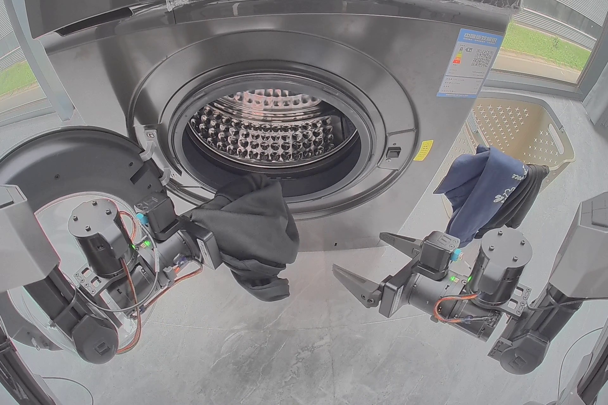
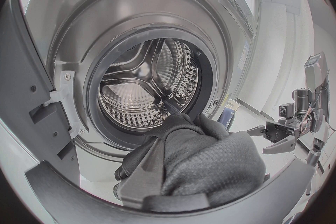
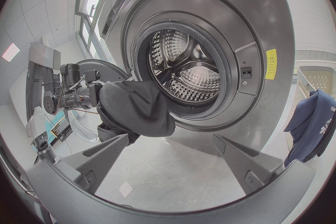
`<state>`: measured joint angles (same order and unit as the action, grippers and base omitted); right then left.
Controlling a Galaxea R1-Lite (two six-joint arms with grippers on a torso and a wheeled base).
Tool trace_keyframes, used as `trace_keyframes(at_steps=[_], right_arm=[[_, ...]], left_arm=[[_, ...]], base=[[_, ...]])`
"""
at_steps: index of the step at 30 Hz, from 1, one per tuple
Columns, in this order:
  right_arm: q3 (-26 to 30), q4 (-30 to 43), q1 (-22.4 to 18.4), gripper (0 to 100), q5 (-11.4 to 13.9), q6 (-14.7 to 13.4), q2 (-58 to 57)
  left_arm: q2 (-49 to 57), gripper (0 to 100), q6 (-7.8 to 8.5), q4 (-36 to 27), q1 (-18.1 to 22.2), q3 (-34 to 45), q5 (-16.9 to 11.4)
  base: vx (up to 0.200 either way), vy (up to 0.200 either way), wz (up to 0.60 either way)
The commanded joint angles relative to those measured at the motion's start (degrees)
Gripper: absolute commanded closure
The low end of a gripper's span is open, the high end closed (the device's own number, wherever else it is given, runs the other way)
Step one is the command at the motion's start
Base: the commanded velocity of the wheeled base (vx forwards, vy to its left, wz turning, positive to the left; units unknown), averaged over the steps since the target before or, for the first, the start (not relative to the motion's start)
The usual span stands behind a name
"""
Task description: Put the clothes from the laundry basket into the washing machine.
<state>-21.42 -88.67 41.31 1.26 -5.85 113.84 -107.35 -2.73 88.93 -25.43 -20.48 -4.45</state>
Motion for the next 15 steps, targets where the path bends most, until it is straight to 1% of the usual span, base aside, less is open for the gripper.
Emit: trace_keyframes(at_steps=[1,4,9,15], right_arm=[[0.1,0.0,-0.2,0,0.0,0.0,0.1],[0.0,0.0,-0.4,0,-0.1,-0.1,0.4],[0.0,0.0,-0.6,0,-0.8,-0.1,0.9],[0.0,-0.1,-0.6,0,-1.2,-0.2,1.2]], left_arm=[[-0.3,100,-0.43,0.0,0.9,0.3,0.0],[-0.2,100,-0.61,0.0,2.5,0.3,-0.6],[-0.2,100,-0.52,0.1,2.4,0.7,-1.2],[-1.1,100,-0.35,0.1,2.1,0.8,-1.2]], base=[[0.000,0.000,0.00],[0.000,0.000,0.00],[0.000,0.000,0.00],[0.200,0.000,0.00]])
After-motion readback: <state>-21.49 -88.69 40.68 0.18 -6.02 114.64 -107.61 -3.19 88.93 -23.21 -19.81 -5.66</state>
